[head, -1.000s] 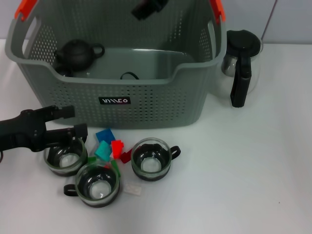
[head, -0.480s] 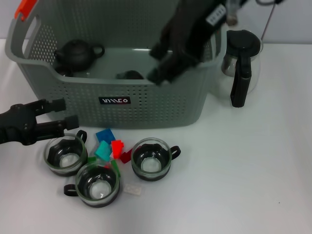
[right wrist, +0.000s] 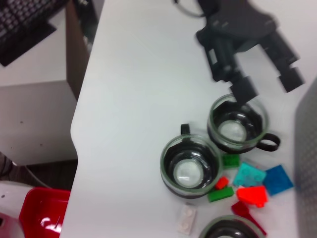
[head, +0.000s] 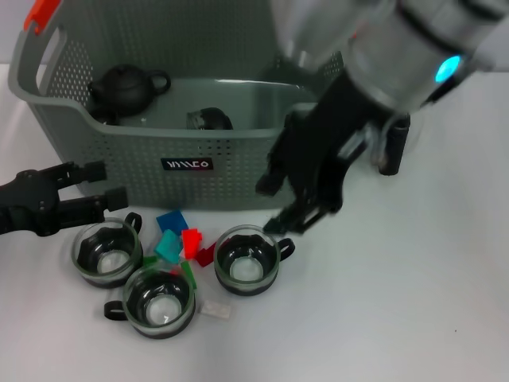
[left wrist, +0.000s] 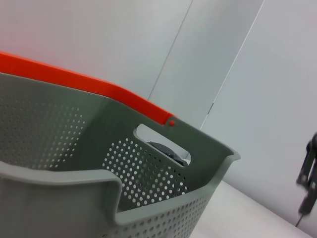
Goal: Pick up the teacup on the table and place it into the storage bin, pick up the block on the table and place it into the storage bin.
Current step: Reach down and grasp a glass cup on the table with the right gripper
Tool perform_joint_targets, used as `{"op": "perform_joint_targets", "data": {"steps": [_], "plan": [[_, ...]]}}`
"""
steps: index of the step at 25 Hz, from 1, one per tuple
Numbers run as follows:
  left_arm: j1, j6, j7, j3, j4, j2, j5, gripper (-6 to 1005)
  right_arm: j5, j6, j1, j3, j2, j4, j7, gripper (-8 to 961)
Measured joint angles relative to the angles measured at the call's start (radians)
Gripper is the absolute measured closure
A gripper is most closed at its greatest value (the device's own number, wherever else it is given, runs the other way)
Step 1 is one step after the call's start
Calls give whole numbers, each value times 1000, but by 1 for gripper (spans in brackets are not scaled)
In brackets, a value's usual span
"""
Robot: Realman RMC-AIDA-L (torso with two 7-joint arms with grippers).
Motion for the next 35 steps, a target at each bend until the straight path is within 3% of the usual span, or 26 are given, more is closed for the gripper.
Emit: {"op": "perform_joint_targets", "data": {"steps": [5, 15, 35], "plan": [[0, -1, 2, 0, 0, 0, 0, 125, 29, 114, -39, -155, 0, 59, -10, 429], [1, -5, 5, 0, 0, -6, 4, 125, 51, 342, -51, -376, 9, 210, -16, 428], [3, -10, 7, 0, -14, -6, 6, 125, 89, 593, -66, -602, 10, 325, -67, 431]]}}
